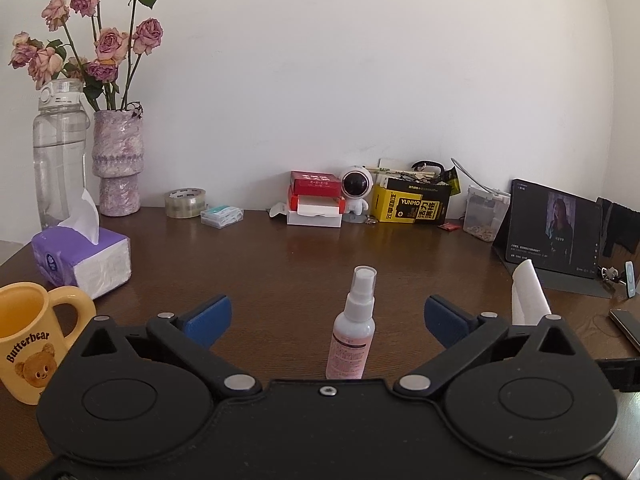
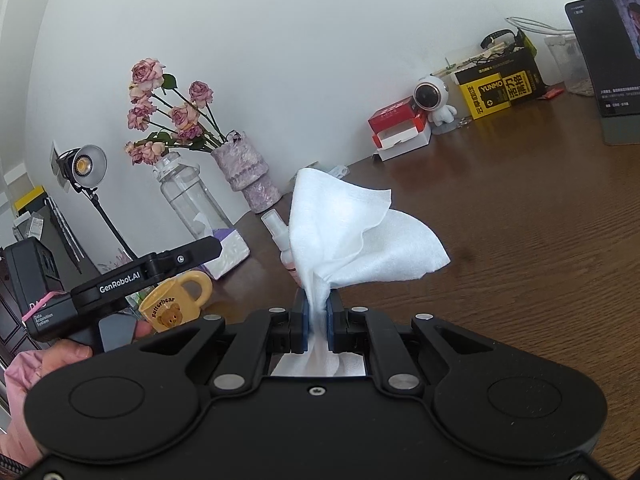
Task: Clean container
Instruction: 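Open the left gripper and withdraw it from the standing pink bottle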
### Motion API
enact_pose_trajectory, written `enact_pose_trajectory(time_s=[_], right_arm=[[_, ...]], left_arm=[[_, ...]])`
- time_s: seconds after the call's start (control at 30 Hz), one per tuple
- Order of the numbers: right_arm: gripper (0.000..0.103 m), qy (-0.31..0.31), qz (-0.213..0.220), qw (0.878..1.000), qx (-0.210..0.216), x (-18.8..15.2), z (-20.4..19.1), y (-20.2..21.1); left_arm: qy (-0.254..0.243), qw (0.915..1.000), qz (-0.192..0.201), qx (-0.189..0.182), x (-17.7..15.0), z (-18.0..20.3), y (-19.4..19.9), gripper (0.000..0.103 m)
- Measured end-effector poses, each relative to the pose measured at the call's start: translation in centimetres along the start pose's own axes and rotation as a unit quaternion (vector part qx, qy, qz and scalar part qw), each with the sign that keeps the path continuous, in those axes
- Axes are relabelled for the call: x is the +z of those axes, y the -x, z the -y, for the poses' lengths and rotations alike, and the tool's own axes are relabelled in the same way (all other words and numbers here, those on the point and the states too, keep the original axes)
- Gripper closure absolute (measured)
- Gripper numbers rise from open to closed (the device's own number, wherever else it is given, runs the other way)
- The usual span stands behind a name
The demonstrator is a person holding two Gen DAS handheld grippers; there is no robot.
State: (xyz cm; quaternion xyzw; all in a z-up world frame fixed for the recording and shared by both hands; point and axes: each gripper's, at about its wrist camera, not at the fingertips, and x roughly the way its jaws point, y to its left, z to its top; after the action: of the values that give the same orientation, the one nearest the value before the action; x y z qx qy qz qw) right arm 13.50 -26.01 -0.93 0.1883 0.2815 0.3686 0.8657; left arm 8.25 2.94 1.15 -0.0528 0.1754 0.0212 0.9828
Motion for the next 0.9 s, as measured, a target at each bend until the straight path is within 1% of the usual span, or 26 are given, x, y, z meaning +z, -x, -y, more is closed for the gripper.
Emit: enact_pose_trajectory(time_s=[0.13,0.27,0.43,0.57,0.73,0.9], right_arm=[[0.093,0.010,-0.003,1.000,-0.004,0.3,-0.6,-0.2],[0.093,0.020,-0.006,1.000,-0.007,0.8,-1.1,-0.9],[0.093,0.042,-0.012,0.999,-0.030,1.8,-1.5,-1.7],[0.093,0.055,-0.022,0.997,-0.051,2.7,-1.4,-2.8],[0.093,0.066,-0.035,0.995,-0.065,3.2,-1.1,-4.5],[0.093,0.065,-0.052,0.993,-0.078,3.5,-0.3,-6.5]], left_arm=[[0.013,0.9999,-0.007,-0.001,-0.4,-0.8,0.7,0.000],[0.013,0.9998,-0.014,-0.004,-0.8,-1.1,1.2,0.000],[0.006,0.9999,-0.015,-0.003,-1.4,-1.5,2.2,0.000],[0.015,0.9996,-0.024,0.005,-1.7,-2.2,2.6,0.000],[0.029,0.9986,-0.044,0.001,-2.1,-3.1,2.9,0.000],[0.027,0.9987,-0.043,0.004,-2.2,-3.3,3.5,0.000]])
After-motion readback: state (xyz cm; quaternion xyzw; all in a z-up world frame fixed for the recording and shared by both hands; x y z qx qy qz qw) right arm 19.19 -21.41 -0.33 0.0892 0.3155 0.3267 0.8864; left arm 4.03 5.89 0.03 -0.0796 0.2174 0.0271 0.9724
